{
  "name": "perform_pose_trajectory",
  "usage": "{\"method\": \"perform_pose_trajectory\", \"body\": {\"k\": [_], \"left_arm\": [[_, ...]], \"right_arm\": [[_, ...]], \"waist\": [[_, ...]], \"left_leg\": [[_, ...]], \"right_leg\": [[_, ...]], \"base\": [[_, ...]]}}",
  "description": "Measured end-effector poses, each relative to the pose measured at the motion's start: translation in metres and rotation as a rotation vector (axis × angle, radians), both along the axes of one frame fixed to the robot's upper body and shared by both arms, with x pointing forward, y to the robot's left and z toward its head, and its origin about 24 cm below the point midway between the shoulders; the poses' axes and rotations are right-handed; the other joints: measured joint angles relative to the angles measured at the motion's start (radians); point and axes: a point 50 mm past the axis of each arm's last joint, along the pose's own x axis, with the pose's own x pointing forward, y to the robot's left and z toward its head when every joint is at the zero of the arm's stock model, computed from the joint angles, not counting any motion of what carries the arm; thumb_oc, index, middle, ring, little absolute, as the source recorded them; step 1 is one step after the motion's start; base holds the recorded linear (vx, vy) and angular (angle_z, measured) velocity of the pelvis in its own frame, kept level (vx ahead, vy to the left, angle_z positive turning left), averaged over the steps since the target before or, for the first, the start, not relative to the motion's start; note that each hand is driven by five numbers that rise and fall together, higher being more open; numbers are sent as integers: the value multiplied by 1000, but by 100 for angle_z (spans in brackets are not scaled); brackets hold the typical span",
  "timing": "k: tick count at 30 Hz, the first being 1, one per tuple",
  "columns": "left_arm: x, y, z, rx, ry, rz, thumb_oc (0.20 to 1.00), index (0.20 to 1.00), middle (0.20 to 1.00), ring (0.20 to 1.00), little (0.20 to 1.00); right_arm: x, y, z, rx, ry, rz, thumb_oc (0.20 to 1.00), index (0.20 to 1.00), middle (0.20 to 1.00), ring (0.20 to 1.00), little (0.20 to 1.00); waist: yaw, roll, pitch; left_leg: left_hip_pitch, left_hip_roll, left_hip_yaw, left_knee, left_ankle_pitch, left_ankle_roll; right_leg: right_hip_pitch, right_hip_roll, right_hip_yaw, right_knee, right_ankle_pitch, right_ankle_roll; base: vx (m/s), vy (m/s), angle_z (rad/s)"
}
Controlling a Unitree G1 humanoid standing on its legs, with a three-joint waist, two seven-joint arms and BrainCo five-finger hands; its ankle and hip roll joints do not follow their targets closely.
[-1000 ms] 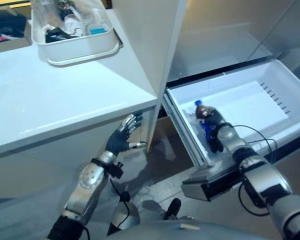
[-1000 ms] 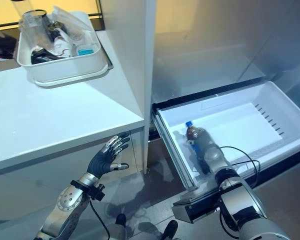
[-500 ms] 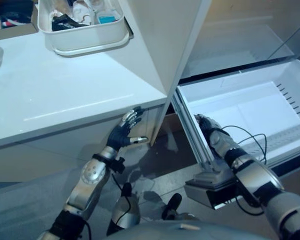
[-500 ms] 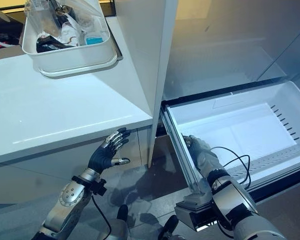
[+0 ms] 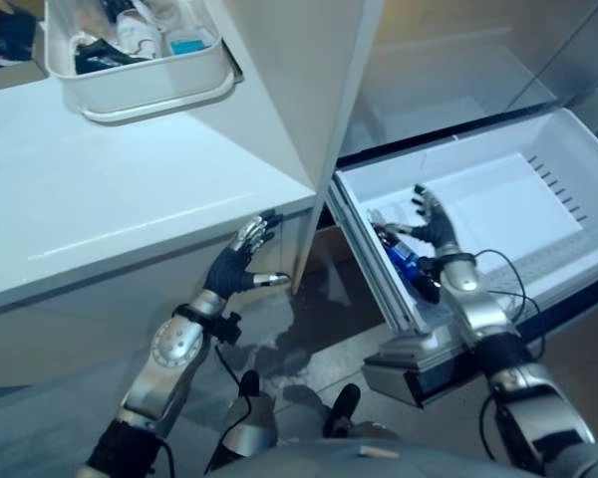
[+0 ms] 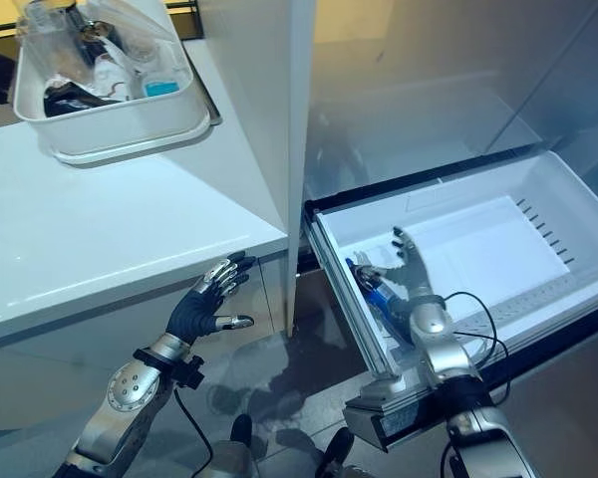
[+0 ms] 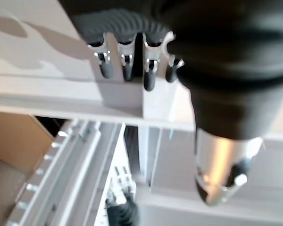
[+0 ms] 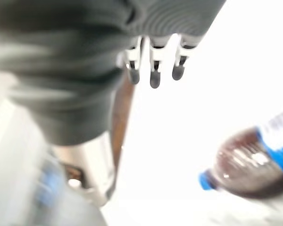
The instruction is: Take the drinks into the refrigerator
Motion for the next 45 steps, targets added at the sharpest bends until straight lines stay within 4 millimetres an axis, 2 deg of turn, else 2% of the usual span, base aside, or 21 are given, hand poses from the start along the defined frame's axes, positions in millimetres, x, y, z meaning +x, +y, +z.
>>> {"method": "perform_pose_trajectory", "body": {"k": [1,2,4,6,13,16,17,19,20,22,23,25,28,30,32,35,37,38,39,40,45], "left_arm": [[-2,2,0,5,1,1,1000,1000,1000,1000,1000],[-2,5,-2,12,9,8,1000,1000,1000,1000,1000],[-3,8,-2,41,2,11,1000,1000,1000,1000,1000],[-3,12,0,65,-8,17,1000,1000,1000,1000,1000],[-1,22,6,60,-34,47,1000,1000,1000,1000,1000],[-2,24,6,64,-31,39,1000,1000,1000,1000,1000],[-2,23,7,66,-36,28,1000,1000,1000,1000,1000],[-3,22,10,67,-46,14,1000,1000,1000,1000,1000],[-5,22,12,63,-54,6,1000,1000,1000,1000,1000],[-4,21,14,64,-61,-4,1000,1000,1000,1000,1000],[-5,21,13,64,-58,-1,1000,1000,1000,1000,1000],[-4,21,14,61,-61,0,1000,1000,1000,1000,1000],[-4,21,14,41,-60,5,1000,1000,1000,1000,1000],[-4,20,13,31,-56,7,1000,1000,1000,1000,1000],[-4,19,13,15,-51,-3,1000,1000,1000,1000,1000],[-5,16,12,13,-45,-13,1000,1000,1000,1000,1000],[-5,15,12,11,-43,-17,1000,1000,1000,1000,1000],[-6,15,11,9,-39,-15,1000,1000,1000,1000,1000],[-6,14,11,8,-38,-18,1000,1000,1000,1000,1000],[-7,15,9,9,-32,-12,1000,1000,1000,1000,1000],[-7,18,5,-2,-13,30,1000,1000,1000,1000,1000]], "right_arm": [[-8,-8,8,18,-64,-30,1000,1000,1000,1000,1000],[-15,-19,7,43,-72,-70,1000,1000,1000,1000,1000],[-29,-35,12,106,-130,-143,1000,1000,1000,1000,1000],[-43,-52,14,132,-160,-206,1000,1000,1000,1000,1000],[-78,-100,27,127,-249,-404,1000,1000,1000,1000,1000],[-100,-133,10,151,-198,-575,1000,1000,1000,1000,1000],[-111,-143,-6,141,-124,-629,1000,1000,1000,1000,1000],[-125,-158,-28,132,-7,-709,1000,1000,1000,1000,1000],[-144,-167,-51,143,100,-796,1000,1000,1000,1000,1000],[-167,-170,-80,157,247,-866,200,200,200,200,200],[-183,-169,-92,152,321,-888,200,200,200,200,200],[-196,-165,-114,172,440,-912,200,200,200,200,200],[-204,-146,-144,168,615,-867,200,200,200,200,200],[-195,-124,-158,139,699,-748,200,200,200,200,200],[-168,-95,-168,90,762,-571,200,200,200,200,200],[-128,-70,-164,19,743,-386,200,200,200,200,200],[-98,-56,-153,-49,707,-288,200,200,200,200,200],[-82,-52,-148,-124,731,-260,200,200,200,200,200],[-81,-54,-147,-144,736,-253,200,200,200,200,200],[-80,-53,-146,-159,725,-235,200,200,200,200,200],[-46,-40,-126,-342,699,-133,200,200,200,200,200]], "waist": [[1,0,1],[-22,-4,2],[-27,-3,2],[-61,-3,2],[-140,2,1],[-148,4,-1],[-165,4,-3],[-162,3,-6],[-166,6,-10],[-164,11,-15],[-169,18,-20],[-171,18,-28],[-165,17,-48],[-164,16,-60],[-155,19,-69],[-131,34,-81],[-90,37,-84],[-75,31,-85],[-78,26,-85],[-57,19,-86],[-40,-1,-74]], "left_leg": [[4,0,3,-3,0,0],[15,0,14,-7,0,0],[23,0,22,-8,0,0],[29,0,38,-8,0,0],[50,3,89,-9,-2,-1],[56,2,109,-9,-4,-1],[55,2,112,-9,-5,-1],[54,3,114,-9,-5,-1],[52,3,117,-9,-5,-1],[52,4,121,-9,-5,-1],[52,4,122,-9,-5,-2],[53,5,124,-9,-5,-2],[55,7,124,-9,-5,-2],[54,7,122,-9,-5,-2],[56,9,118,-10,-6,1],[51,4,105,-9,-2,2],[47,0,96,-9,0,4],[46,0,92,-9,2,4],[45,-1,90,-9,5,4],[41,0,82,-9,6,4],[13,4,60,-9,10,5]], "right_leg": [[2,0,3,0,1,0],[5,2,11,0,2,1],[8,2,25,0,4,0],[5,4,35,0,7,-1],[-5,14,88,0,23,-8],[-12,16,111,0,30,-11],[-16,17,115,0,34,-12],[-17,18,118,0,35,-12],[-21,18,121,0,36,-13],[-23,20,124,0,37,-14],[-24,20,126,0,37,-14],[-24,22,129,0,38,-14],[-23,21,129,-1,39,-16],[-23,20,128,-5,37,-14],[-18,12,124,-6,33,-12],[-16,11,112,-6,36,-10],[-14,9,104,-5,43,-14],[-14,9,100,-1,43,-14],[-15,9,99,-1,43,-14],[-12,6,92,-2,42,-14],[-20,0,68,-6,43,-16]], "base": [[28,-31,-10],[42,-42,-15],[37,-38,-18],[12,-27,-24],[20,-23,-23],[16,-13,-19],[19,-21,-17],[7,-14,-6],[3,-15,-7],[16,-12,-7],[15,-7,-5],[1,-4,-6],[0,0,-2],[-2,8,2],[-3,9,5],[7,4,12],[6,9,15],[-16,6,9],[-24,23,12],[-23,20,11],[-33,27,14]]}}
